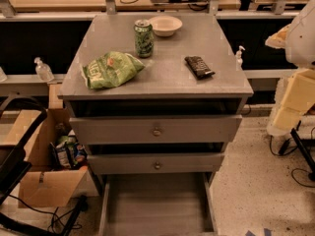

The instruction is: Place rxbar chocolate into bottom drawer

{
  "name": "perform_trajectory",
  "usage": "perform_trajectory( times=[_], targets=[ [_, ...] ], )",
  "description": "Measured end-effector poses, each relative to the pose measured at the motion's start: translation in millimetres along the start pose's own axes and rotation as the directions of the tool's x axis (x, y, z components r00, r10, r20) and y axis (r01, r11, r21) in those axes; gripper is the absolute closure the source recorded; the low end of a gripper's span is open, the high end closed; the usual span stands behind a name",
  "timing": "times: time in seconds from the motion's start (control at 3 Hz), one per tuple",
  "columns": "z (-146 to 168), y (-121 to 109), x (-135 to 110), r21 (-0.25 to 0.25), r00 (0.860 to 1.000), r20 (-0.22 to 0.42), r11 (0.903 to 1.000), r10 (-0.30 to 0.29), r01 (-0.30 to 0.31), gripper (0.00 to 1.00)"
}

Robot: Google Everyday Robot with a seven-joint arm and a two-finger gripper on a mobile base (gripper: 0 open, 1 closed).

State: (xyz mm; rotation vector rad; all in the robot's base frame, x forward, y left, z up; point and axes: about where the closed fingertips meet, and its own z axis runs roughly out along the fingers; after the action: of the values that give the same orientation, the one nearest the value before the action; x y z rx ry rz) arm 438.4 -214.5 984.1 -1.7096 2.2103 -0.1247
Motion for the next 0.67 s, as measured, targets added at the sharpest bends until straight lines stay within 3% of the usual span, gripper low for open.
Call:
perform_trajectory(
  times=[0.33,0.67],
  targets=[
    [-1,-4,0,0.006,1.000,0.007,1.0000,0.007,-0.007,0.00],
    [-3,-22,3,0.032,0.998,0.042,0.9987,0.039,-0.040,0.00]
  ],
)
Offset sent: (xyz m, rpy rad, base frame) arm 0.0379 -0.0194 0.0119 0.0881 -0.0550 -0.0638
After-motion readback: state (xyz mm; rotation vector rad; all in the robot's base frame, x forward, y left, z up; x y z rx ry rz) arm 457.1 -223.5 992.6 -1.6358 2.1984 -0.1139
